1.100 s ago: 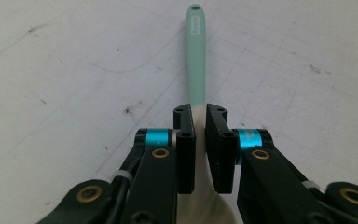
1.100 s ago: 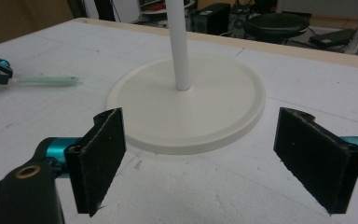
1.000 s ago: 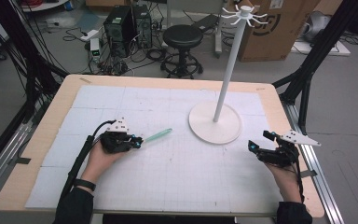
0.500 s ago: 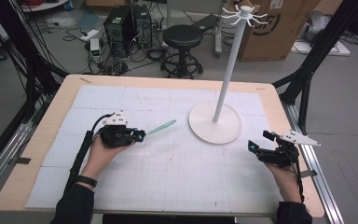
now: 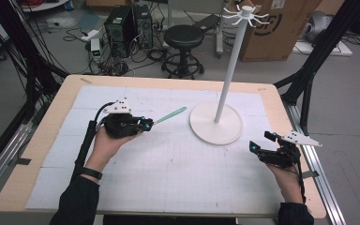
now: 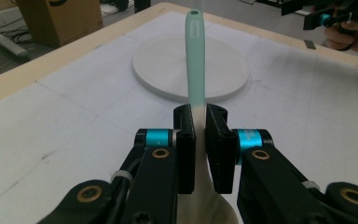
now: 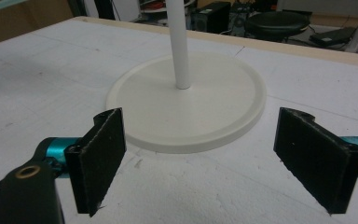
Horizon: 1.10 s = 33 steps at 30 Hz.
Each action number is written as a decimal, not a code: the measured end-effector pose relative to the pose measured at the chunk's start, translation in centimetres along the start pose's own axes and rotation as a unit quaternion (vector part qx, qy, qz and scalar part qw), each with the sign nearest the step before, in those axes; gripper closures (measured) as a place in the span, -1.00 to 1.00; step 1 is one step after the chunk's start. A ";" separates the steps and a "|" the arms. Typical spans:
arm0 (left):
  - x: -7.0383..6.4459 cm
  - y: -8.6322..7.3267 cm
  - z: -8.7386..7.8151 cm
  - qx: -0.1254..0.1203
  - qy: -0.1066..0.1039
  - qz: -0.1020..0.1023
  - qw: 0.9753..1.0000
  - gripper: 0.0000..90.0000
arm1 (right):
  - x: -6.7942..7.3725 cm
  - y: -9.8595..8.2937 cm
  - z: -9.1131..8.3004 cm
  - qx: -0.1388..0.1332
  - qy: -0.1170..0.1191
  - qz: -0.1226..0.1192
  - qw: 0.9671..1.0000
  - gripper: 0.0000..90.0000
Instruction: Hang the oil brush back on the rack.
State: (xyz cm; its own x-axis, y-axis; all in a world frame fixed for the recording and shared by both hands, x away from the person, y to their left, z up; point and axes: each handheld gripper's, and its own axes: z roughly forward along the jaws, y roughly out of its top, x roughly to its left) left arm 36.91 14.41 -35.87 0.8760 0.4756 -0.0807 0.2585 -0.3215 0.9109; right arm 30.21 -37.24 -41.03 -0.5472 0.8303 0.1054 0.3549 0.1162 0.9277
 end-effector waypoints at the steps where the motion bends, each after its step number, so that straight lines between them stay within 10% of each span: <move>1: -0.1 0.7 0.0 -0.007 -0.004 0.002 1.000 0.84 | 0.0 0.0 0.0 0.000 -0.001 0.000 1.000 -0.65; 33: -2.3 12.3 -0.5 -0.095 -0.036 0.032 0.994 0.84 | -0.2 0.0 -0.2 -0.002 0.002 0.005 1.000 -0.65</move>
State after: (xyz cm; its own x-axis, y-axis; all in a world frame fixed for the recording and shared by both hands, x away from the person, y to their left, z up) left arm 37.93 9.76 -24.29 0.9165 0.3976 -0.0435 0.1264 -0.1849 0.9746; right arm 30.15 -37.48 -40.99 -0.5463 0.8297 0.1148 0.3573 0.1069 0.9278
